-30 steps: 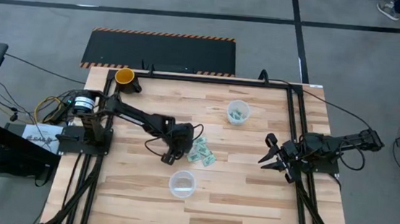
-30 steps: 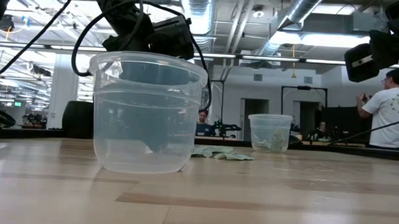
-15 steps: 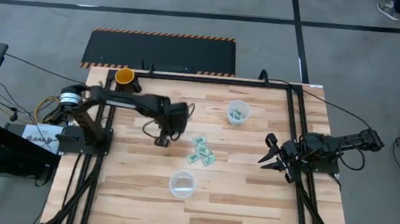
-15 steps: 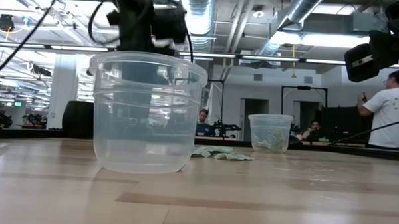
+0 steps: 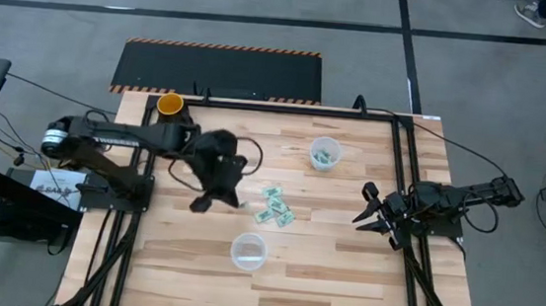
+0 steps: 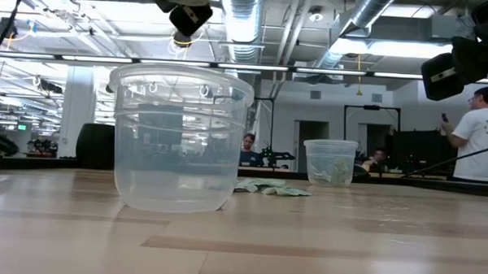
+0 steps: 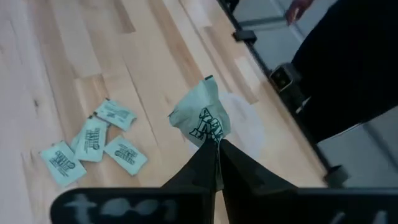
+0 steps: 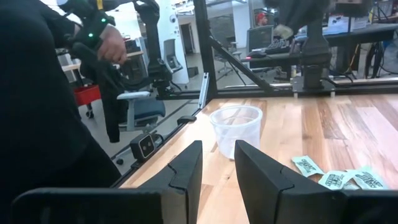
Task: Pick and place Stevia / Truvia into bins
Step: Put the stevia packet into the bottom transparent container
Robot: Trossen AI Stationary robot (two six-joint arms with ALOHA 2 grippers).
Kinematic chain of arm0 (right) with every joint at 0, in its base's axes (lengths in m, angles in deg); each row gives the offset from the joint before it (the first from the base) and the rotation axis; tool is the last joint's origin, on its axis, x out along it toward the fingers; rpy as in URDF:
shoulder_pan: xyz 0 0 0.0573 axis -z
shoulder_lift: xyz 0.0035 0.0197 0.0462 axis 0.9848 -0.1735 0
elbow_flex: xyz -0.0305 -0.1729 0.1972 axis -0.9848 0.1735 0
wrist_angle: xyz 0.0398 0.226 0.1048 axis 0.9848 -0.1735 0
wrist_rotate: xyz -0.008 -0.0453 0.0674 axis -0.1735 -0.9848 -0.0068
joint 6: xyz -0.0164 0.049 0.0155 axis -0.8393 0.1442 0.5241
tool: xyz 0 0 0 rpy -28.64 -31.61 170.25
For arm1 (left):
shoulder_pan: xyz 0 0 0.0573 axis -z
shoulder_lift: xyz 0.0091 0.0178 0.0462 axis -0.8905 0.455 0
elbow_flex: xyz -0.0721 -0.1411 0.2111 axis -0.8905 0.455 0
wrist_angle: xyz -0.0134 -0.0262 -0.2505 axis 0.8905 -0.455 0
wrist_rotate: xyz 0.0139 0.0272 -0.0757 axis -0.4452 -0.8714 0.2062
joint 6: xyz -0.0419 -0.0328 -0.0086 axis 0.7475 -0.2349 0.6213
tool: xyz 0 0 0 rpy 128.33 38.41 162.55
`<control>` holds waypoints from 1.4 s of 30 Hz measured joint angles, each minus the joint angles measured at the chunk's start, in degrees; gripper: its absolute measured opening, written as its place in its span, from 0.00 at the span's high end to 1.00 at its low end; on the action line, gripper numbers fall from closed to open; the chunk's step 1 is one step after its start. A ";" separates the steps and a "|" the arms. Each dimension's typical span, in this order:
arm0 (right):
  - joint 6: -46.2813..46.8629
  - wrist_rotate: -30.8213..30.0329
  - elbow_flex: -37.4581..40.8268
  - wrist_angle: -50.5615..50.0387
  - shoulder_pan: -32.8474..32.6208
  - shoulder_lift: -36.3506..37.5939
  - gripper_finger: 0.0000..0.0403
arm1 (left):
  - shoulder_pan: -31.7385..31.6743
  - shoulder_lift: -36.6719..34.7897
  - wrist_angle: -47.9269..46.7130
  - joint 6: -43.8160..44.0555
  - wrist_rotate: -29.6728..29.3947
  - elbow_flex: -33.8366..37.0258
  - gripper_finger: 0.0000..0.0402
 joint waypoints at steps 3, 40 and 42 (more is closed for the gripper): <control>0.00 0.00 0.00 0.01 0.00 0.00 0.78 | 3.79 0.05 0.85 -2.12 -5.12 0.07 1.00; -0.02 0.00 0.00 0.10 0.00 -0.08 0.78 | 24.61 12.98 12.01 2.62 -26.27 -0.04 0.96; -0.01 0.00 0.00 0.01 0.00 -0.33 0.78 | 24.62 14.02 12.78 3.16 -28.11 -0.02 0.94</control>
